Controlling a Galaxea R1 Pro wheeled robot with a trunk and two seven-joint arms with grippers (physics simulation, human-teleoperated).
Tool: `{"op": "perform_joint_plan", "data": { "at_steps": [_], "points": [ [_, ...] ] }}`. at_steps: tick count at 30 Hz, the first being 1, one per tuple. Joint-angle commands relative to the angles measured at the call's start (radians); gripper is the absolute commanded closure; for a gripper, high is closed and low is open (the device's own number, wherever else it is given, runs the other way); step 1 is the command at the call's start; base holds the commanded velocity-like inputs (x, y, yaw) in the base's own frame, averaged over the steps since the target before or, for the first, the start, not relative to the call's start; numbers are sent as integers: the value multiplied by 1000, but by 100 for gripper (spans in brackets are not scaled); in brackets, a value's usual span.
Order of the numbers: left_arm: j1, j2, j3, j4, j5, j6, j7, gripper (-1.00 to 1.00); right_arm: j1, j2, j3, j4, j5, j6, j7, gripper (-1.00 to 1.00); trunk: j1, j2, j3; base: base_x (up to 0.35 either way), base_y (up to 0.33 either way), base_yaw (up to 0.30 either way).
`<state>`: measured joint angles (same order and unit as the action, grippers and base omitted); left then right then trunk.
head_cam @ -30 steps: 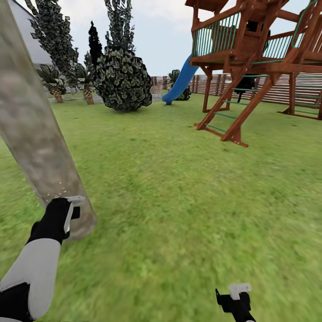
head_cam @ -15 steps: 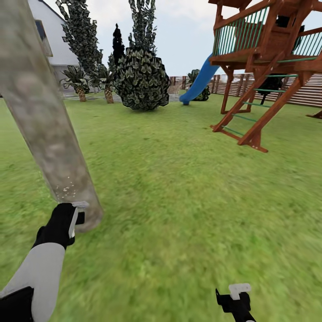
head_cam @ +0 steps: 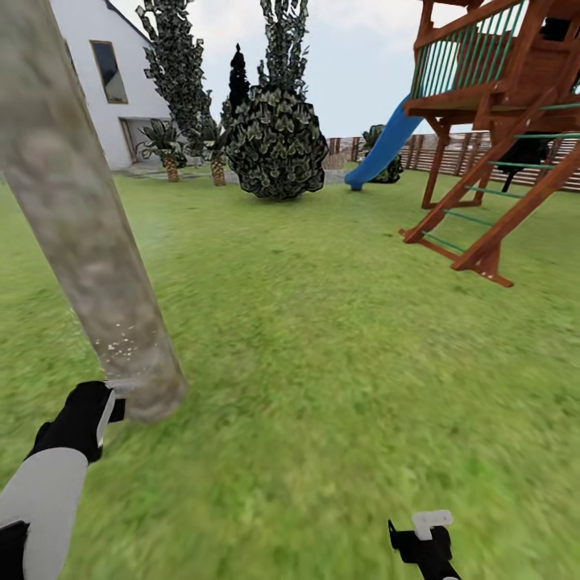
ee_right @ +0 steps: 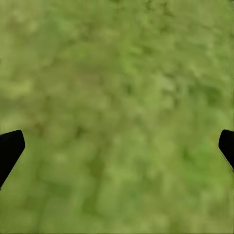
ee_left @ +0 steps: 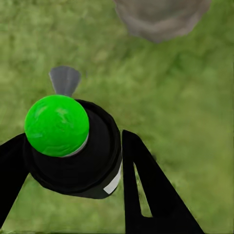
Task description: In the garden, pick up the pesticide atomizer on the floor and spray pesticide onto both trees until each tree trunk is fully covered.
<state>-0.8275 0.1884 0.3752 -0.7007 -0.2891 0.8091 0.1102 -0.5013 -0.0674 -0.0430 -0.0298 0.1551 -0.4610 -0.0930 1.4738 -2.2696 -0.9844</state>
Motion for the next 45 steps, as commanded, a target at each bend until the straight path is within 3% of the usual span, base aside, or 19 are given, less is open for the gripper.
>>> {"op": "perform_joint_plan", "data": {
  "at_steps": [1, 3, 5, 7, 13, 15, 17, 18, 34, 40, 45],
  "points": [
    [-1, 3, 1, 5, 14, 2, 4, 100, 0, 0, -5, 1, 11, -2, -5, -100, 0, 0, -1, 203, -211, 278],
    [-1, -7, 0, 31, 16, -13, 4, 100, 0, 0, -5, 1, 11, -2, -5, -100, 0, 0, -1, 201, -211, 278],
    [-1, -46, 4, 61, 16, -59, 10, 100, 0, 0, -5, 1, 11, -2, -5, -100, 0, 0, -1, 209, -211, 278],
    [-2, -58, 4, 64, 17, -69, 11, 100, 0, 0, -5, 1, 11, -2, -5, -100, 0, 0, -1, 228, -204, 277],
    [-2, -37, 5, 56, 23, -73, 6, 100, 0, 0, -5, 1, 11, -2, -5, -100, 0, 0, -1, 242, -185, 277],
    [-3, -55, 0, 55, 29, -73, 8, 100, 0, 0, -5, 1, 11, -2, -5, -100, 0, 0, -1, 244, -178, 258],
    [-9, -96, -5, 53, 29, -74, 13, 100, 0, 0, -5, 1, 11, -2, -5, -100, 0, 0, -1, 244, -178, 248],
    [-10, -102, -6, 53, 29, -74, 14, 100, 0, 0, -5, 1, 11, -2, -5, -100, 0, 0, -1, 244, -178, 243],
    [-11, -96, -4, 48, 27, -73, 14, 100, 0, 0, -5, 1, 11, -2, -5, -100, 0, 0, -1, 80, -258, 21],
    [-15, -105, -10, 47, 27, -72, 13, 100, 0, 0, -5, 1, 11, -2, -5, -100, 0, 0, -1, 132, -272, 249],
    [-16, -84, -5, 47, 22, -69, 11, 100, 0, 0, -5, 1, 11, -2, -5, -100, 0, 0, -1, 139, -268, 277]
  ]
}}
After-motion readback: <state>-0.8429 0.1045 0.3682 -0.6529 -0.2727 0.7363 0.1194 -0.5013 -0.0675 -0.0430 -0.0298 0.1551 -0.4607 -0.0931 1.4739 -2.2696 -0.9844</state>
